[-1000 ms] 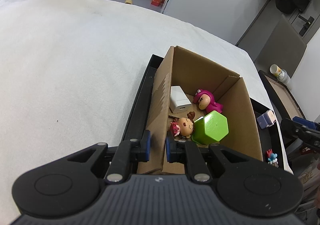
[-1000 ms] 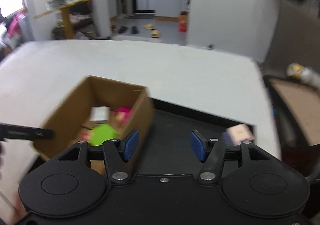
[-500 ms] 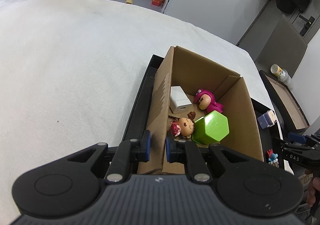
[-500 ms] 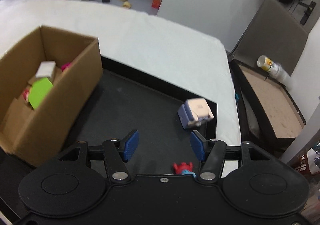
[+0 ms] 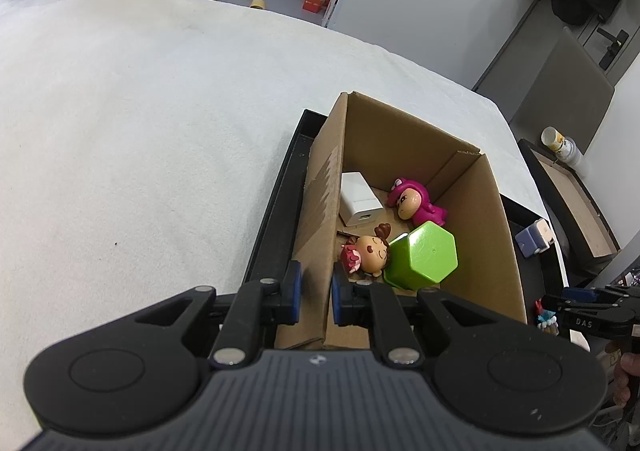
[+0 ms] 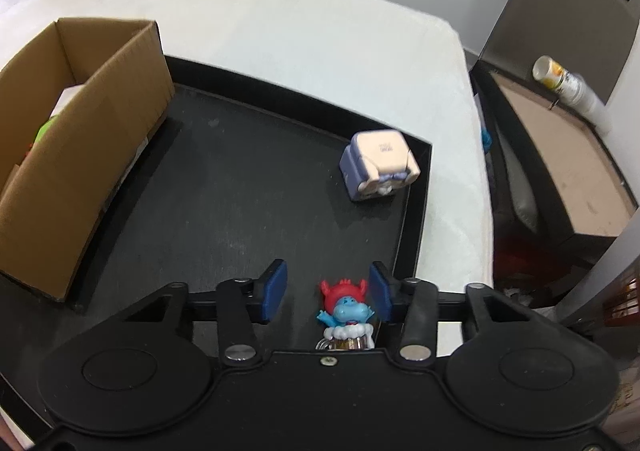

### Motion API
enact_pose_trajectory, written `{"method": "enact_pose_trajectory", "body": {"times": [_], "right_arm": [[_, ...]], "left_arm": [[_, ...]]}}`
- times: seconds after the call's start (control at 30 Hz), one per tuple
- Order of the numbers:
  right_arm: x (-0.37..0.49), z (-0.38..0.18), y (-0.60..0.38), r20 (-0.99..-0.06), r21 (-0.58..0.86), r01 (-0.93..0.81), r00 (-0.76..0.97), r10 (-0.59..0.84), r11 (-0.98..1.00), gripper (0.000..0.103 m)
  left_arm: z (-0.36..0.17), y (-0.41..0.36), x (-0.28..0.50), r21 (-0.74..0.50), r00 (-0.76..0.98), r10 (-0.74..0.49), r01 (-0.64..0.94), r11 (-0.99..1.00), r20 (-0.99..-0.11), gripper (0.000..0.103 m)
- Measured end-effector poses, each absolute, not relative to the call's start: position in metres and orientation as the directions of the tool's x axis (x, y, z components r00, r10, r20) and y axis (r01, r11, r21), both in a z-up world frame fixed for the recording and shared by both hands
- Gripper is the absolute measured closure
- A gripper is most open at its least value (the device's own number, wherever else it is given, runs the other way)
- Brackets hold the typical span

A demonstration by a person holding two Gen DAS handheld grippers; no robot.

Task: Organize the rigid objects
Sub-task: 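Move the right gripper to the blue-and-red figure on a cup and grasp it, then lift the blue-and-red figure with the right gripper and carry it over the box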

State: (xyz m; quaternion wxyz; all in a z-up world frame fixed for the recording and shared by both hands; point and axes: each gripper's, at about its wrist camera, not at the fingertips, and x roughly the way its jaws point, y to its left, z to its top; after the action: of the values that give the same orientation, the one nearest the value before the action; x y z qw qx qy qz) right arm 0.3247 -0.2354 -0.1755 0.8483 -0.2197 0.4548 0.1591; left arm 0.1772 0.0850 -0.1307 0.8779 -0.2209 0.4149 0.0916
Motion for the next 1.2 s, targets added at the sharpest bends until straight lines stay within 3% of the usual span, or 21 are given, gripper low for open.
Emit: {"method": "enact_pose_trajectory", "body": {"times": [0.27, 0.53, 1.2], "right_arm": [[0.336, -0.200, -0.246, -0.879, -0.218, -0.452, 0.475, 0.027, 0.865, 0.069], [0.332, -0.197, -0.243, -0.862, -0.225, -0.470, 0.505, 0.051, 0.854, 0.071], [0.327, -0.143, -0.242, -0.751, -0.042, -0.444, 0.605, 0.265, 0.895, 0.071]], "left_arm": [[-0.131, 0.085, 0.177, -0.312, 0.639, -0.022, -0.344, 0.886, -0.769, 0.090], [-0.131, 0.085, 0.177, -0.311, 0.639, -0.022, -0.344, 0.886, -0.769, 0.090], [-0.130, 0.084, 0.177, -0.308, 0.638, -0.020, -0.345, 0.887, -0.770, 0.090]]}}
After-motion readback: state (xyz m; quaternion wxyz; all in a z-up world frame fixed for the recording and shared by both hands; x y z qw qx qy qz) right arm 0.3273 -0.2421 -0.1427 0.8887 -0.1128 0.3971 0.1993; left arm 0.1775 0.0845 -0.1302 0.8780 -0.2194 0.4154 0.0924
